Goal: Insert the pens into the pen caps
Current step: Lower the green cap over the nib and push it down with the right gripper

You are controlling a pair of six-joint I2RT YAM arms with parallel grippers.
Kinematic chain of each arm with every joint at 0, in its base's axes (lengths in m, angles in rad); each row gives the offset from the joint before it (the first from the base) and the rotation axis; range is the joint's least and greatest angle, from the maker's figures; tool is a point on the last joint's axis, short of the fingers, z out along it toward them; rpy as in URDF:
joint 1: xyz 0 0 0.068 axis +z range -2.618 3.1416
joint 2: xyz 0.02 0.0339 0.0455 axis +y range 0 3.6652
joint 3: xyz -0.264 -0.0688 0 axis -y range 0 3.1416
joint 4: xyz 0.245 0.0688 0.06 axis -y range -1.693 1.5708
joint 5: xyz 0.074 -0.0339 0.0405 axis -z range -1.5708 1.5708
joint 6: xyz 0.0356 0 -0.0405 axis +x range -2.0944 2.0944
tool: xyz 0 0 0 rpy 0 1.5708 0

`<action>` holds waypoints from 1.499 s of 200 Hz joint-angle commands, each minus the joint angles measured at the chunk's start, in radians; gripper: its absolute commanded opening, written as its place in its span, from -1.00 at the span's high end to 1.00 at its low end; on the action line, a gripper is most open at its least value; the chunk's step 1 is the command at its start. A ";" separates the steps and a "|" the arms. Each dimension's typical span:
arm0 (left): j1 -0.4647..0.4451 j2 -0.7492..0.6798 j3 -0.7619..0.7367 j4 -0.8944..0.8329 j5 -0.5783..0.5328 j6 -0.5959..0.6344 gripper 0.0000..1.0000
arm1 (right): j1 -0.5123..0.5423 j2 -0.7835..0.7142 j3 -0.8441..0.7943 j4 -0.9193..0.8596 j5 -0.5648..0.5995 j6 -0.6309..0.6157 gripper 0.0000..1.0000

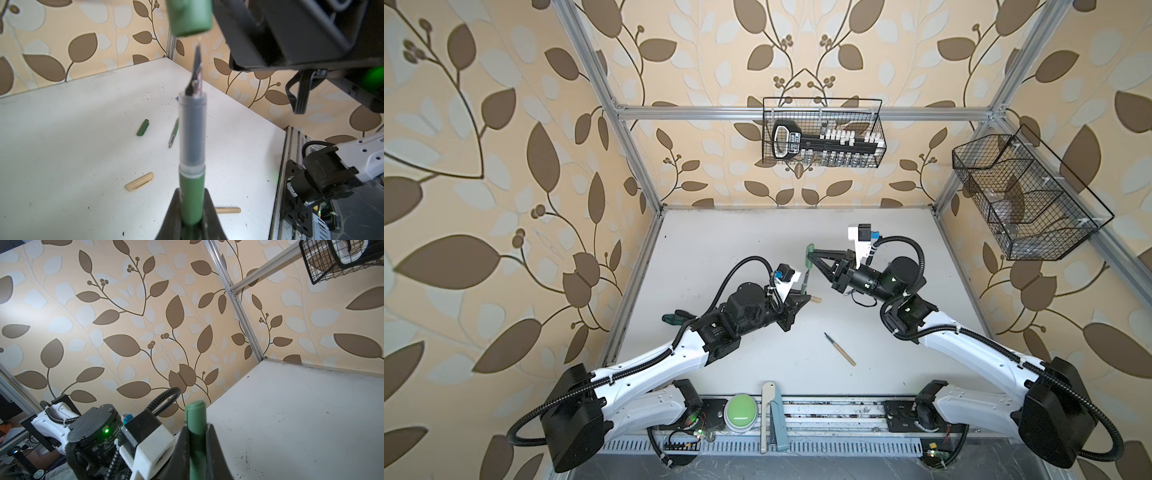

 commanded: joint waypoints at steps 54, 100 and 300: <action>-0.011 -0.054 0.026 0.035 0.001 0.018 0.94 | 0.024 -0.011 -0.022 0.041 -0.003 0.002 0.79; -0.011 -0.067 0.018 0.034 -0.016 0.021 0.93 | 0.030 -0.017 -0.025 0.039 -0.005 -0.001 0.79; -0.012 -0.087 0.095 0.017 -0.040 0.072 0.92 | 0.067 -0.015 -0.073 0.053 0.025 -0.002 0.77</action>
